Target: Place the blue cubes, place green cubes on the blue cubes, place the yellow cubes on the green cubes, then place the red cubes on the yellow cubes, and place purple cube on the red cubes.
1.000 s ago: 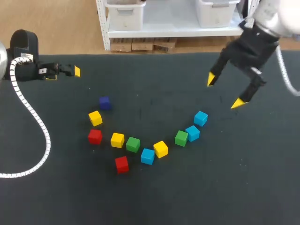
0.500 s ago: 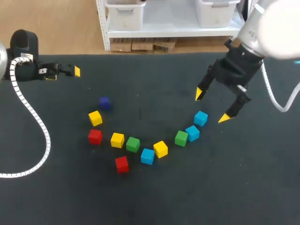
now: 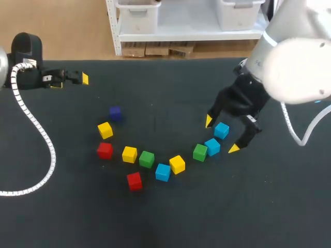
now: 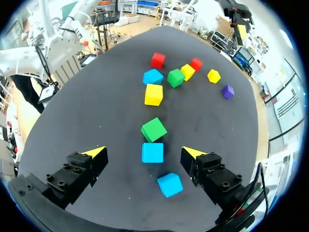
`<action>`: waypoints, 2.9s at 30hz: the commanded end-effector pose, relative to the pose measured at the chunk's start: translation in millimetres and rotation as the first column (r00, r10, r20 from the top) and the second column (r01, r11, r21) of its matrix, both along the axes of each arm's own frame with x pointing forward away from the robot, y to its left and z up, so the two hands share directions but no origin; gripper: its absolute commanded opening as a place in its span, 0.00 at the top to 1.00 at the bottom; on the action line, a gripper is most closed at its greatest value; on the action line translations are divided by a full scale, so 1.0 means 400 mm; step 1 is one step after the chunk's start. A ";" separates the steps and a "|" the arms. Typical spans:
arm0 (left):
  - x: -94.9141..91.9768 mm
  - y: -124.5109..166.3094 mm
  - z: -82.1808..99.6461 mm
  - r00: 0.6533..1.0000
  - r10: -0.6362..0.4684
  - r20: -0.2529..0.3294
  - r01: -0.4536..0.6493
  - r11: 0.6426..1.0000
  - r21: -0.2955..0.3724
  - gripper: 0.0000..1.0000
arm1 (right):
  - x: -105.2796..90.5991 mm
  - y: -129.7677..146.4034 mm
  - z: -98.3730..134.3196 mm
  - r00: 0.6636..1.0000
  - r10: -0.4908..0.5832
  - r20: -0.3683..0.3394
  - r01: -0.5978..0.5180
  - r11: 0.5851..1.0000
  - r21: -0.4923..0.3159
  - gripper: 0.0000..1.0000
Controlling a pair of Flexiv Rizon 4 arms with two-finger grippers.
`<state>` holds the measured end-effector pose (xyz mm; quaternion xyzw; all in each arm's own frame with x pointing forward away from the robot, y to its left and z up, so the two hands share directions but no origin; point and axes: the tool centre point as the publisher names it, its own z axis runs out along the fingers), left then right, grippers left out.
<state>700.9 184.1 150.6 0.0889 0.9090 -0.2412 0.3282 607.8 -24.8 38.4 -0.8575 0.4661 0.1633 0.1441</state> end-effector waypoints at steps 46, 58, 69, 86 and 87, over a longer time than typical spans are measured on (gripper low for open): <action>0.000 0.001 -0.001 1.000 0.000 0.001 0.000 1.000 -0.002 0.00 | 0.051 0.007 -0.066 0.995 -0.087 -0.047 0.085 0.995 -0.056 1.00; 0.000 0.001 -0.001 1.000 0.000 0.001 0.000 1.000 -0.002 0.00 | 0.083 0.011 0.039 0.912 -0.406 -0.060 0.403 0.914 -0.050 1.00; 0.000 0.001 -0.001 1.000 0.000 0.001 0.000 1.000 -0.002 0.00 | 0.124 0.091 0.049 0.876 -0.480 -0.037 0.481 0.877 0.009 1.00; 0.000 0.001 -0.001 1.000 0.000 0.001 0.000 1.000 -0.002 0.00 | 0.174 0.212 -0.012 0.864 -0.499 -0.068 0.499 0.866 -0.010 1.00; 0.000 0.001 -0.001 1.000 0.000 0.001 0.000 1.000 -0.002 0.00 | 0.176 0.217 -0.018 0.864 -0.499 -0.068 0.500 0.866 -0.015 1.00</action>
